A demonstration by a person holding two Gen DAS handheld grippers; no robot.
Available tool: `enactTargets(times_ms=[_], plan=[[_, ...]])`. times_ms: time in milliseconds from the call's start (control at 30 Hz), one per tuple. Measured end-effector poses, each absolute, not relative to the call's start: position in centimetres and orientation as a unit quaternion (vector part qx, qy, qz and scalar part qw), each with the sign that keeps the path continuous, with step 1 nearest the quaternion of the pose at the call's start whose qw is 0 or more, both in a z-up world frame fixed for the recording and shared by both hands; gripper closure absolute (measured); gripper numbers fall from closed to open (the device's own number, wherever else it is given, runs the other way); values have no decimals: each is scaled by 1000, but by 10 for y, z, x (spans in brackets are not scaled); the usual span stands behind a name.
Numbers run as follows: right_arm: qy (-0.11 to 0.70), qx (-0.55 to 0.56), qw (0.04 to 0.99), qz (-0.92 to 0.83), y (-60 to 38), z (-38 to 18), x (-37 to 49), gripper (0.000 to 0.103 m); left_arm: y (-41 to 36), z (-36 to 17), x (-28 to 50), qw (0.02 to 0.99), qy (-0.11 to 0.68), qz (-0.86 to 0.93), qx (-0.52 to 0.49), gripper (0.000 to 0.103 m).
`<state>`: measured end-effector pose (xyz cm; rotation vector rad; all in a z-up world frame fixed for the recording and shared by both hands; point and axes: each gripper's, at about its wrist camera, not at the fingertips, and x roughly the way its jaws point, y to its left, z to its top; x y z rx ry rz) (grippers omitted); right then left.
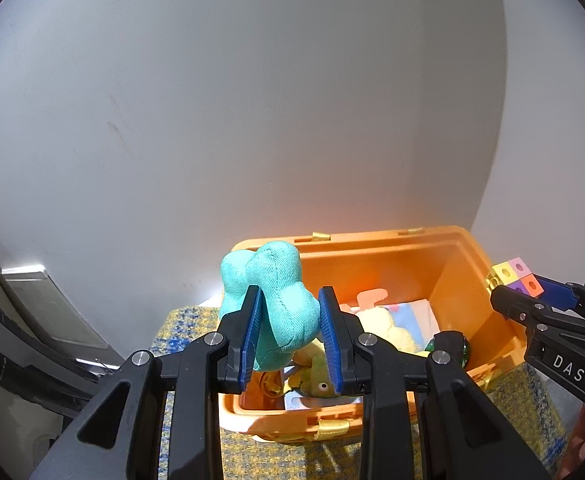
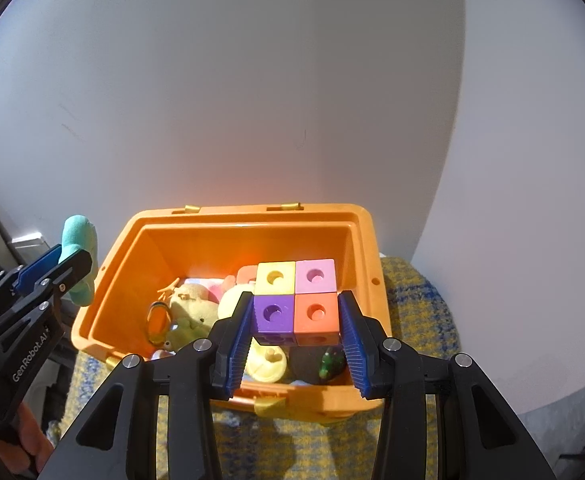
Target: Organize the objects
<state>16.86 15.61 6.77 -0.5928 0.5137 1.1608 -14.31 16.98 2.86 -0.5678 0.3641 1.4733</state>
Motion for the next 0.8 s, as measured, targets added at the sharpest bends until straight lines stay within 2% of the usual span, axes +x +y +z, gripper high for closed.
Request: enactTargets(times_ms=[267,400,467,500,533,567,700,800], plan=[[249,-283,758,532,169,54,174,61,178,17,-139,689,172,652,-267,73],[250,-285,756,534,172,53,175,61,179,16,-139,685,171,653,-274,69],[248,-283,759,532,172,54,175,53,177,17,-141,682,168,655,-278,51],[246,-282,761,529,171,54,176,42,176,17,-141,680,166,657,-278,36],[243,-281,765,526,171,55,176,36,174,18,-142,678,163,661,-277,31],[239,-280,768,524,170,55,176,34,173,19,-142,677,161,664,-275,29],[236,-279,769,524,169,55,175,24,169,22,-147,672,164,668,-273,13],[235,-275,772,522,168,57,173,20,164,22,-150,669,165,671,-275,6]])
